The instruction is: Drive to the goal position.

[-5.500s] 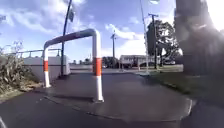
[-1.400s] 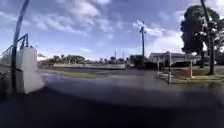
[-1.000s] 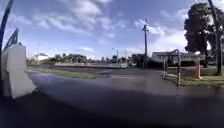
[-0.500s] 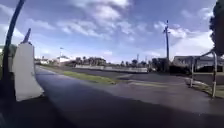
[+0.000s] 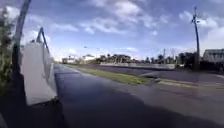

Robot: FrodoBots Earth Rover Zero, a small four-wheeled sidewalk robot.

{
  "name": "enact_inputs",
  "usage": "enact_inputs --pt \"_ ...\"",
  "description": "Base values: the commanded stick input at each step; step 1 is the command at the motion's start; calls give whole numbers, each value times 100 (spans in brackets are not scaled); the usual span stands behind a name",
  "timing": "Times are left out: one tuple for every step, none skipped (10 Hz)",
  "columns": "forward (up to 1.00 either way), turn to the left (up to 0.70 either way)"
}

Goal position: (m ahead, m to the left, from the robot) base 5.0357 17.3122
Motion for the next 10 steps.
enact_inputs --pt "100 5" --pt "100 0" --pt "100 0" --pt "100 0" --pt "100 0" --pt "100 1" --pt "100 2" --pt "100 3" --pt "100 3" --pt "100 3"
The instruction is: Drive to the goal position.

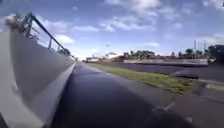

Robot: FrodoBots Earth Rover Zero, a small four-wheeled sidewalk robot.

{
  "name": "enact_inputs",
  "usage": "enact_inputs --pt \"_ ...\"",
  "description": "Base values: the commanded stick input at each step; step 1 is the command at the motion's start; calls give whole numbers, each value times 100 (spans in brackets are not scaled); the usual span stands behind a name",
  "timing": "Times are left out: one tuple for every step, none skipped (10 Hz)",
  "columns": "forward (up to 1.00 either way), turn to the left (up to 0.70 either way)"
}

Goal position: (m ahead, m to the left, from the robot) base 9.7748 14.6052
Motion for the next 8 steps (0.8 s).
enact_inputs --pt "100 3" --pt "100 18" --pt "100 40" --pt "100 40" --pt "100 40" --pt "100 36" --pt "100 9" --pt "100 0"
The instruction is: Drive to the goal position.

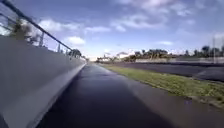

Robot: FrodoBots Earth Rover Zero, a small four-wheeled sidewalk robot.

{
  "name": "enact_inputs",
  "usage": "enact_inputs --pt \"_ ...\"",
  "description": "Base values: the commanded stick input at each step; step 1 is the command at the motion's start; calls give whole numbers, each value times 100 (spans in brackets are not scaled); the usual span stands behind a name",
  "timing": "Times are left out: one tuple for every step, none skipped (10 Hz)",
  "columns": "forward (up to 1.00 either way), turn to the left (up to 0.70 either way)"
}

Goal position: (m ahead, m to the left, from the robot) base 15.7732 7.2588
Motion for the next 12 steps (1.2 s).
enact_inputs --pt "100 0" --pt "100 0" --pt "100 0" --pt "100 2" --pt "100 2" --pt "100 2" --pt "100 2" --pt "100 2" --pt "100 2" --pt "100 2" --pt "100 2" --pt "100 2"
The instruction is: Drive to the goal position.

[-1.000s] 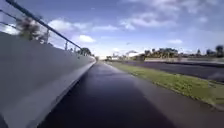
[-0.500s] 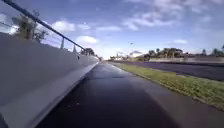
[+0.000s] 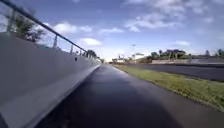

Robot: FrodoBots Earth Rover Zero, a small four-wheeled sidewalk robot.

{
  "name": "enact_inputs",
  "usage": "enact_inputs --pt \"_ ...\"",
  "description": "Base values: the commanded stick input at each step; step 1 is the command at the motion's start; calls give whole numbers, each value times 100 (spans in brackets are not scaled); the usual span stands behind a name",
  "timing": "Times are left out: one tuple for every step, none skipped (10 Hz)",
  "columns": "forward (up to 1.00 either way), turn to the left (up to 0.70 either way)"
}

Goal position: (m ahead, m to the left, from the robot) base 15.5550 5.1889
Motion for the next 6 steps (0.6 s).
enact_inputs --pt "100 2" --pt "100 2" --pt "100 2" --pt "100 2" --pt "100 -2" --pt "100 -5"
